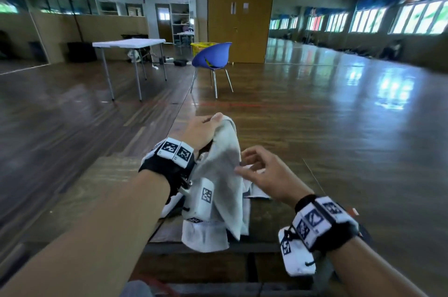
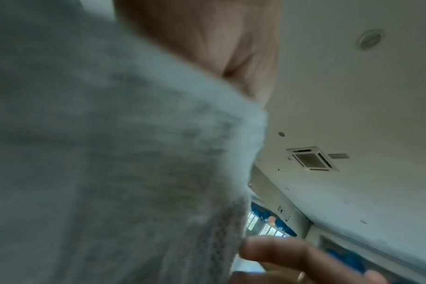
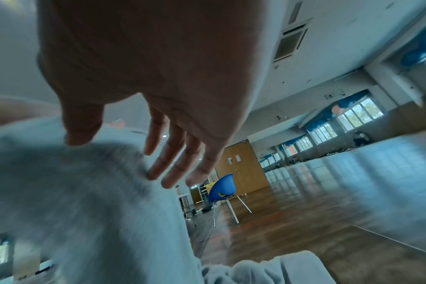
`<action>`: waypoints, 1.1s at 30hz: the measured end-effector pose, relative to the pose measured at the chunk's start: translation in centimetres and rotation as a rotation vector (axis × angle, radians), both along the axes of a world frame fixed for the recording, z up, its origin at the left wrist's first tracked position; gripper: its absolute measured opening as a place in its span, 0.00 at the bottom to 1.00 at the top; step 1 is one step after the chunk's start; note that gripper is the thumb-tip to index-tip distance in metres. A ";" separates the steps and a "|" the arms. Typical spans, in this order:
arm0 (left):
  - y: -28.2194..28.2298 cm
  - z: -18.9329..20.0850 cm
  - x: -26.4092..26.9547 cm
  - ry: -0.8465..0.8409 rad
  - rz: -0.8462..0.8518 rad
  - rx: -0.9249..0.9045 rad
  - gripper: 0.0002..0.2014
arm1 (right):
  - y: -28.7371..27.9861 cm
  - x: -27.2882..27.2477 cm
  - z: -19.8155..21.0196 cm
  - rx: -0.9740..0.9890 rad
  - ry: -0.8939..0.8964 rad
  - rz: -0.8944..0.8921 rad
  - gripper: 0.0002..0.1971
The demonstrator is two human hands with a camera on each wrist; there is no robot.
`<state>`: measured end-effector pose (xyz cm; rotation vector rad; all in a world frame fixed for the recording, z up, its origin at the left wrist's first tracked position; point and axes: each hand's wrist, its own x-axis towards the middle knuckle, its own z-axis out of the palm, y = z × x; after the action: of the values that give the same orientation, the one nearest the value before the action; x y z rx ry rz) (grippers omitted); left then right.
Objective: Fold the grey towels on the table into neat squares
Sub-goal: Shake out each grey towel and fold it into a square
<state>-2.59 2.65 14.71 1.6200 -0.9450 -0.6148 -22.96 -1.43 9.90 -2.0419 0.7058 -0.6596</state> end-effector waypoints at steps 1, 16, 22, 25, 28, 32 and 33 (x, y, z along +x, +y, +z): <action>-0.1 0.0 -0.5 0.039 0.007 -0.002 0.18 | 0.8 0.1 -0.7 0.035 0.036 0.054 0.34; 2.2 0.4 -6.0 -0.263 -0.272 -0.104 0.40 | -1.4 -1.8 0.2 -0.173 -0.076 -0.270 0.08; 2.4 0.2 -8.2 -0.342 -0.430 -0.056 0.25 | -0.7 -2.3 2.2 -0.216 -0.027 -0.157 0.15; 1.9 0.2 -8.2 -0.461 -0.328 -0.155 0.15 | -0.6 -2.6 2.3 -0.258 0.000 -0.175 0.09; 1.2 0.5 -7.6 -0.553 -0.209 -0.196 0.05 | -0.5 -2.9 2.4 -0.328 0.025 -0.167 0.05; 1.4 0.8 -7.2 -0.514 -0.303 -0.119 0.08 | -0.8 -3.4 2.6 -0.339 0.011 -0.186 0.08; 1.5 0.5 -7.2 -0.519 -0.345 -0.102 0.12 | -0.9 -3.4 2.6 -0.340 0.028 -0.180 0.09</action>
<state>-9.79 4.14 15.22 1.5646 -1.6340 -0.3665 -26.34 -2.32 12.51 -2.3176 0.8465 -0.9075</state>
